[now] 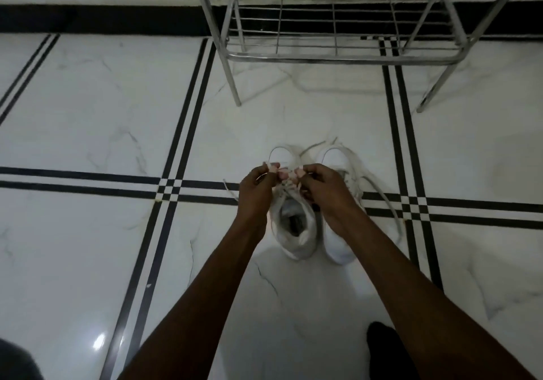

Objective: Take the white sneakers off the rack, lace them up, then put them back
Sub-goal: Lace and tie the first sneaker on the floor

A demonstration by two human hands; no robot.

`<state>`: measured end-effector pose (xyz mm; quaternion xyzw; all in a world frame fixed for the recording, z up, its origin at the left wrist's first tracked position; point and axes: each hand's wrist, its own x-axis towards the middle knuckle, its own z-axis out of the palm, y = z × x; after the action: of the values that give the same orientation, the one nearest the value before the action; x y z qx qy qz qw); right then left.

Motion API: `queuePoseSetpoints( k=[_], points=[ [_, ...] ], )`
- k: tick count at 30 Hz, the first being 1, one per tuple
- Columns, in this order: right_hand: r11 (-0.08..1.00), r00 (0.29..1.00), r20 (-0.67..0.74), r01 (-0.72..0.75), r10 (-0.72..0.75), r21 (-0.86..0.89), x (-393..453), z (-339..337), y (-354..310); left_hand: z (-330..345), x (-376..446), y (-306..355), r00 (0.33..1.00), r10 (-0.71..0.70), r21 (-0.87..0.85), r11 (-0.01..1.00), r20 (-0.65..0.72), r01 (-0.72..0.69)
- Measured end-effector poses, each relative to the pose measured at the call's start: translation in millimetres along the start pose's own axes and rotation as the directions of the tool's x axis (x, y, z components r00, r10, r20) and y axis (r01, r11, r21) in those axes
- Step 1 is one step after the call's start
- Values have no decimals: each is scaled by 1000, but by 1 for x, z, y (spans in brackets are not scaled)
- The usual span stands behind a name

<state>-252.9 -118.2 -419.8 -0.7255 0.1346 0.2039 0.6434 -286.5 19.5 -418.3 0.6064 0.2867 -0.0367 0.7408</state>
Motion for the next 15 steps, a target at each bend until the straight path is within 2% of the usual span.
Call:
queuePoseSetpoints(
  k=[5, 9, 15],
  points=[
    [996, 999, 40, 29, -32, 82, -29, -6, -16, -13, -25, 10, 998, 27, -6, 1000, 48, -27],
    [989, 990, 92, 95, -105, 110, -37, -4, -24, -15, -28, 20, 986, 123, 19, 992, 115, -126],
    [978, 969, 145, 189, -200, 88, -50, 9, -28, -24, -32, 40, 973, 184, 5, 982, 140, -187]
  ],
)
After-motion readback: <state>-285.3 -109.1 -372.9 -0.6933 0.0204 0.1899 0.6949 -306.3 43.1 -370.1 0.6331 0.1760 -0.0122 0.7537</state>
